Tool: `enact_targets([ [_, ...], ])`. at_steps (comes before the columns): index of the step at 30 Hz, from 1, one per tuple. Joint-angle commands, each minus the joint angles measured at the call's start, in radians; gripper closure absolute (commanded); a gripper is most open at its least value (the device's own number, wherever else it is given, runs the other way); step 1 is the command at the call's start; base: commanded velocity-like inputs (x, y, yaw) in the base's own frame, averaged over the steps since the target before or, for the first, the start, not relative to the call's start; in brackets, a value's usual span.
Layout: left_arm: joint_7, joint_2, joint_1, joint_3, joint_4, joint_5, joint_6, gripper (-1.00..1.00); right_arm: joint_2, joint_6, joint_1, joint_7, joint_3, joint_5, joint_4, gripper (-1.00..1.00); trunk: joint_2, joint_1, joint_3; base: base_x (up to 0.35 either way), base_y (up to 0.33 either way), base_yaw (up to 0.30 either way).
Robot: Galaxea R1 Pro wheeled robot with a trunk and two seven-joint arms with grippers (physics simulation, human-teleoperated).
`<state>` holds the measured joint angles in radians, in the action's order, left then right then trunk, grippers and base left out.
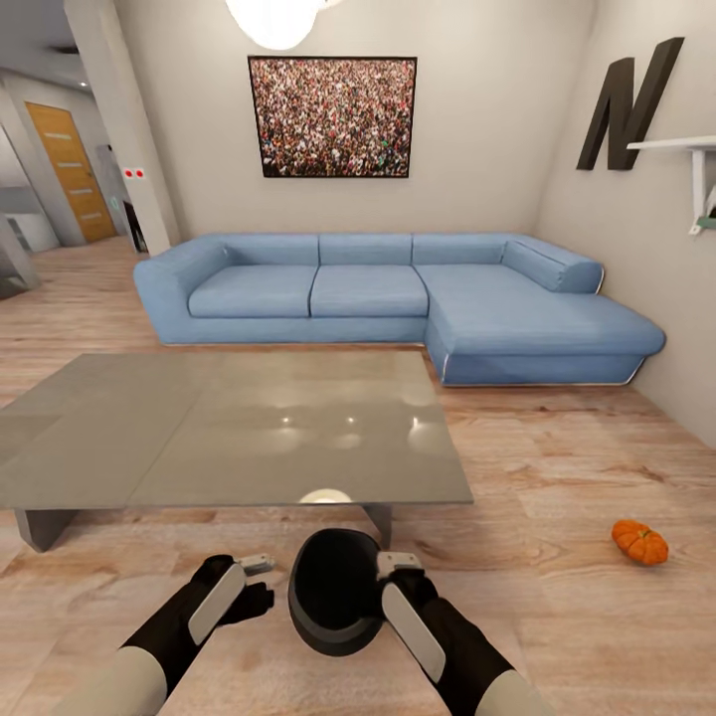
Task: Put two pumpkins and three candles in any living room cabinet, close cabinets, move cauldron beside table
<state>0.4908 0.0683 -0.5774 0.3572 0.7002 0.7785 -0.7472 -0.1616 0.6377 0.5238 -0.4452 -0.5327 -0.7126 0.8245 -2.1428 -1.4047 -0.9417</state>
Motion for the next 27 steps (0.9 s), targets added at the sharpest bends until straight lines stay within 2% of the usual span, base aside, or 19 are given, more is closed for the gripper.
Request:
enact_targets([
  [1, 0.009, 0.002, 0.000, 0.005, 0.003, 0.010, -0.008, -1.00, 0.000, 0.006, 0.001, -0.010, -0.003, -0.013, 0.003, -1.00, 0.007, 0.004, 0.002, 0.000, 0.000, 0.000],
  [10, 0.015, 0.007, 0.008, 0.005, -0.008, 0.010, -0.026, -1.00, 0.002, 0.019, -0.002, -0.009, -0.004, -0.026, 0.008, -1.00, 0.070, 0.039, 0.030, 0.000, 0.000, 0.000],
  [14, 0.013, 0.006, 0.009, 0.005, -0.074, 0.011, -0.011, -1.00, 0.002, 0.009, -0.003, -0.008, -0.005, -0.027, 0.003, -1.00, 0.098, 0.054, 0.043, 0.000, 0.000, 0.000],
  [19, 0.012, 0.006, 0.010, 0.007, -0.116, 0.010, 0.049, -1.00, 0.003, -0.008, -0.010, -0.007, -0.004, -0.025, -0.005, -1.00, 0.133, 0.073, 0.059, 0.000, 0.000, 0.000],
  [24, 0.003, 0.004, 0.010, 0.009, -0.190, 0.009, 0.115, -1.00, 0.003, -0.070, -0.021, -0.001, -0.006, -0.027, -0.040, -1.00, 0.168, 0.092, 0.074, 0.000, 0.000, 0.000],
  [27, 0.001, 0.003, 0.010, 0.011, -0.227, 0.008, 0.176, -1.00, 0.003, -0.093, -0.023, 0.002, -0.007, -0.026, -0.084, -1.00, 0.189, 0.104, 0.084, 0.000, 0.000, 0.000],
])
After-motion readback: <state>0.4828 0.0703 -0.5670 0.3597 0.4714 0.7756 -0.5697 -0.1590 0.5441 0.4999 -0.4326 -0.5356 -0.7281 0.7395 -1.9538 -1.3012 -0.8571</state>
